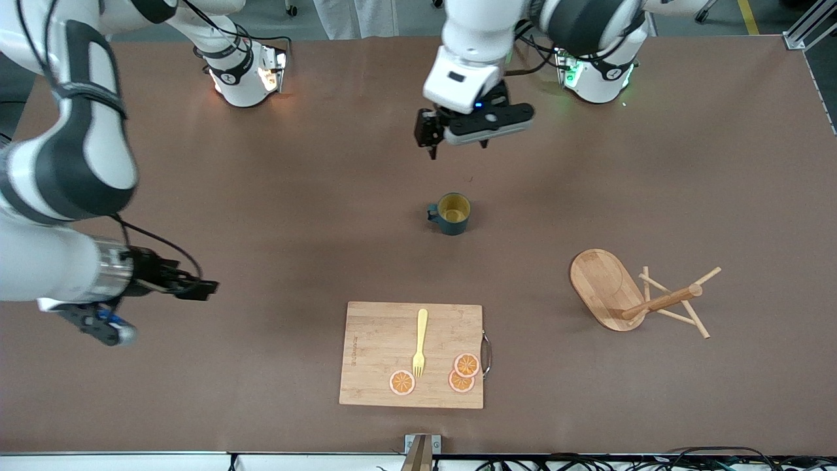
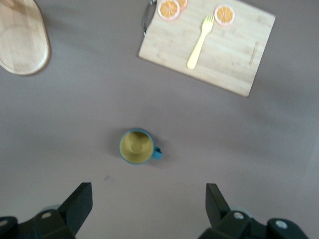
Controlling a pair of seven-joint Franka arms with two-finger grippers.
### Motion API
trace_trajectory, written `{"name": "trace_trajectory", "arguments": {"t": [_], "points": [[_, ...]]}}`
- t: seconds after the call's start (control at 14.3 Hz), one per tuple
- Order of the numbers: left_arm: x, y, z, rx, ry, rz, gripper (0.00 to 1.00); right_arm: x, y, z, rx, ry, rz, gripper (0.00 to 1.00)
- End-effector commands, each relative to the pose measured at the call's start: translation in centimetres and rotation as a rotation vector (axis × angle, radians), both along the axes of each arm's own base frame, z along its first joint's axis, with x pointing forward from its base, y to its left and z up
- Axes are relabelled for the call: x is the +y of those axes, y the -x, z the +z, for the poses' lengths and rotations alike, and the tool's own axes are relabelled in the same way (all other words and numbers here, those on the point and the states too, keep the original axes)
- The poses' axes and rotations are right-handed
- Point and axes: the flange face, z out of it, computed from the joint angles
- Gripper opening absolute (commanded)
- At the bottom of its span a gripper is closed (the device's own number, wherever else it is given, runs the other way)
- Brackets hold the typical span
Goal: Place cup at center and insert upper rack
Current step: 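Withdraw the right gripper while the left gripper moves above the mug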
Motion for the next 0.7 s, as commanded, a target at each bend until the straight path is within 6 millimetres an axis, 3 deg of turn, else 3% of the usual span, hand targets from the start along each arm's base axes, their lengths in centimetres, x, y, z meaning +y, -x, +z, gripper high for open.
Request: {"name": "trace_trajectory", "arguments": {"t": [0.0, 0.21, 0.35, 0.49, 0.63], "points": [[-3.9, 2.6, -1.9, -0.036, -0.017, 0.0, 1.0, -4.3, 1.5, 2.2, -0.003, -0.002, 0.081, 1.0], [-8.8, 6.7, -6.6, -0.136, -0.059, 0.058, 1.0, -9.4, 2.4, 4.2, -0.045, 0.015, 0.143, 1.0], [-11.2, 8.8, -10.4, -0.178, -0.099, 0.072, 1.0, -11.1, 3.9, 5.1, -0.054, 0.069, 0.208, 1.0], [-13.1, 10.7, -14.4, -0.232, -0.141, 0.091, 1.0, -11.0, 5.3, 7.0, -0.105, 0.126, 0.21, 1.0], [-13.7, 12.3, -18.7, -0.324, -0.186, 0.119, 1.0, -11.4, 6.9, 8.8, -0.143, 0.161, 0.197, 1.0]]}}
